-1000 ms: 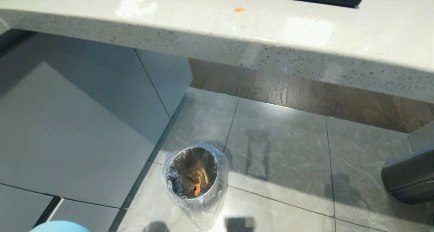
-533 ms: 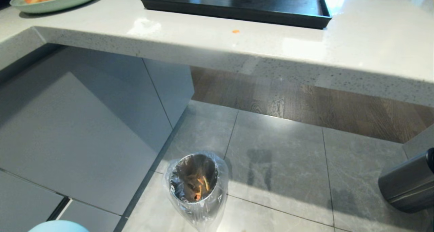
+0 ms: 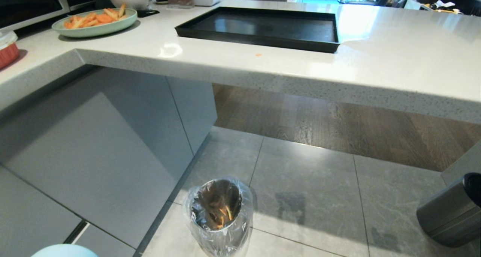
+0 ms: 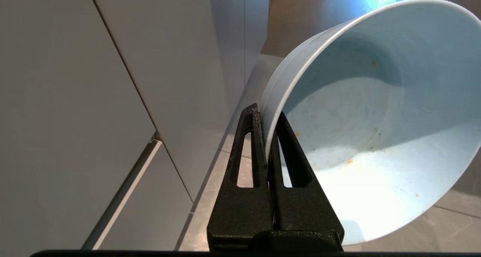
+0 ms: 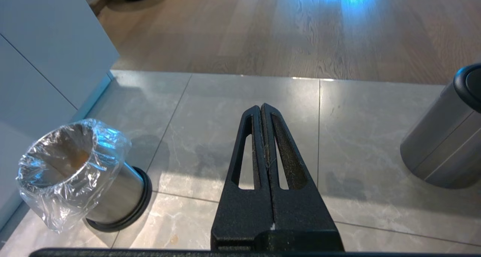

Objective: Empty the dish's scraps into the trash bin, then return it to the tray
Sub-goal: Put the bowl back to the table

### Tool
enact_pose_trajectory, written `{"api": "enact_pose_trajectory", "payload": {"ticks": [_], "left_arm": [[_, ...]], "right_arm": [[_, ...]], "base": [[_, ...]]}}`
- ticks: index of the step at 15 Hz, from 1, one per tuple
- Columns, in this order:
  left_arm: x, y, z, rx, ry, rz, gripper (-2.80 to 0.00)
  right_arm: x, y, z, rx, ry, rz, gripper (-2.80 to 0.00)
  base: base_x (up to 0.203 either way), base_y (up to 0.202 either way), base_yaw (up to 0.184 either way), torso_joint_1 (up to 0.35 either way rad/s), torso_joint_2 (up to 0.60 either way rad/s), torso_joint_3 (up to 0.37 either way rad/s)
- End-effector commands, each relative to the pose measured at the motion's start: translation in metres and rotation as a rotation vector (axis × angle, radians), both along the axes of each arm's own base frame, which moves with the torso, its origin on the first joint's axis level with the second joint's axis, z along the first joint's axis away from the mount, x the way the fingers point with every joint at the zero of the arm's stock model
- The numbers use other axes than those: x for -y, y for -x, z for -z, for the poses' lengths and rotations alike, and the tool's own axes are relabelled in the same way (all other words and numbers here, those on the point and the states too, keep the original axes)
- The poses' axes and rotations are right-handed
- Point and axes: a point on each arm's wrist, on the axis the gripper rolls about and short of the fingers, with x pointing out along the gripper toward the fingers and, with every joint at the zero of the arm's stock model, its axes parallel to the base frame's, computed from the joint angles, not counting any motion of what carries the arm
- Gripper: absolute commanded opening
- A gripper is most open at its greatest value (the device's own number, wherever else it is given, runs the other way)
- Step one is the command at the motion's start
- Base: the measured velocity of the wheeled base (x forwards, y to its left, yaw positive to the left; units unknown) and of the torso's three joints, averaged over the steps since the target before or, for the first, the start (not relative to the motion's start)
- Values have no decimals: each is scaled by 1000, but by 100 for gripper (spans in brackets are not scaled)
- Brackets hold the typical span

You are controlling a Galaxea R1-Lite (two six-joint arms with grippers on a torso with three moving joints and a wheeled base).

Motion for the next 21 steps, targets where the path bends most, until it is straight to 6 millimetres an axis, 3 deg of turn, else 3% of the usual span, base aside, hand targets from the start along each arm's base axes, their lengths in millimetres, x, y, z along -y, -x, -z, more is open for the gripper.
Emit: {"api": "enact_pose_trajectory", "payload": {"ticks": [1,21], "left_arm": [[0,0,0,1,0,0,-280],[0,0,0,2,5,-2,-280]], "right_arm": [[0,0,0,1,0,0,-280],[0,0,0,1,0,0,-280]], "base": [[0,0,0,5,2,203],[0,0,0,1,1,32]]}}
